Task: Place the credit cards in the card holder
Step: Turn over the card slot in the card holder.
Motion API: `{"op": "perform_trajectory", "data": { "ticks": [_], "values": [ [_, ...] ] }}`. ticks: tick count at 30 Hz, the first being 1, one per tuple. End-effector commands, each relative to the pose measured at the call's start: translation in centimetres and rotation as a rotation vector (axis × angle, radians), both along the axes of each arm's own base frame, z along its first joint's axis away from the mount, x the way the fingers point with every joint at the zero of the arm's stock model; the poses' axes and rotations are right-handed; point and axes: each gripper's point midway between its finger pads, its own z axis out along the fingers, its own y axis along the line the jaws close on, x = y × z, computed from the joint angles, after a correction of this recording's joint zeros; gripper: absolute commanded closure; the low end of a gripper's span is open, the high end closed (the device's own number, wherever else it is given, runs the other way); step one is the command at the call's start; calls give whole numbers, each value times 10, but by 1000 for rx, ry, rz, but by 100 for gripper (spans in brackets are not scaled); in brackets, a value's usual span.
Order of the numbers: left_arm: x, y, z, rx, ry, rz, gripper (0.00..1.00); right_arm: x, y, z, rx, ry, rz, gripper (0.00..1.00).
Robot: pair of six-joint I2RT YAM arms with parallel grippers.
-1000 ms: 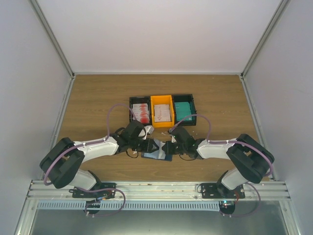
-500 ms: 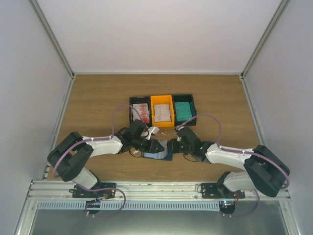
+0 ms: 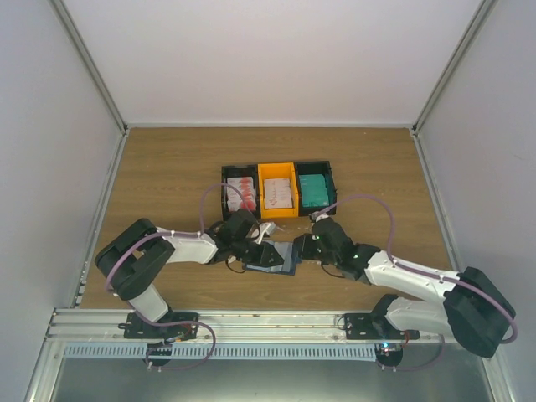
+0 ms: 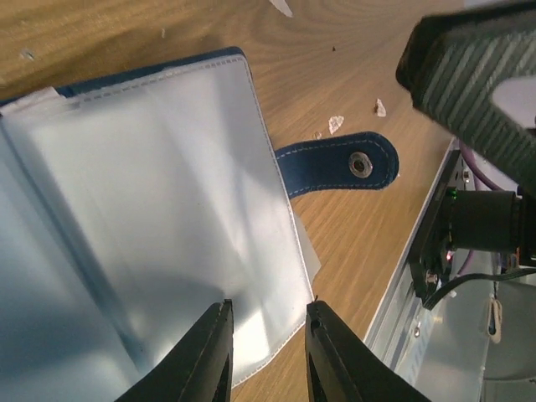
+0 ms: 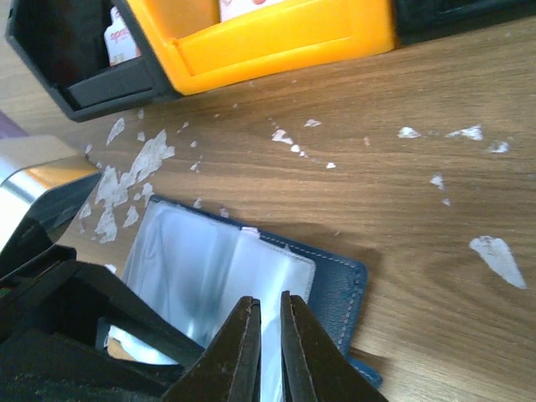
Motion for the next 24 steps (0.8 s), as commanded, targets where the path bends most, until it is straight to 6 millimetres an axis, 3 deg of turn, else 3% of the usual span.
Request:
{"op": "perform_trajectory", "data": {
  "ticks": [1, 7, 11, 15, 20, 24],
  "values": [
    [18, -8, 27, -29, -111, 28, 74, 0, 15, 13, 22, -13, 86, 89],
    [46, 22, 57, 99, -271, 198, 66, -2, 26, 11, 19, 12, 147, 87],
    [55, 47, 64, 186, -316, 295, 56, -3, 31, 2, -28, 42, 180, 82],
    [54, 66, 60, 222, -302, 340, 56, -4, 40, -5, -93, 59, 207, 75],
    [37, 82, 42, 205, -241, 348, 69, -6, 58, -15, -237, 56, 240, 67],
    [26, 99, 29, 170, -174, 391, 72, -8, 79, -22, -310, 48, 293, 65]
  ]
}}
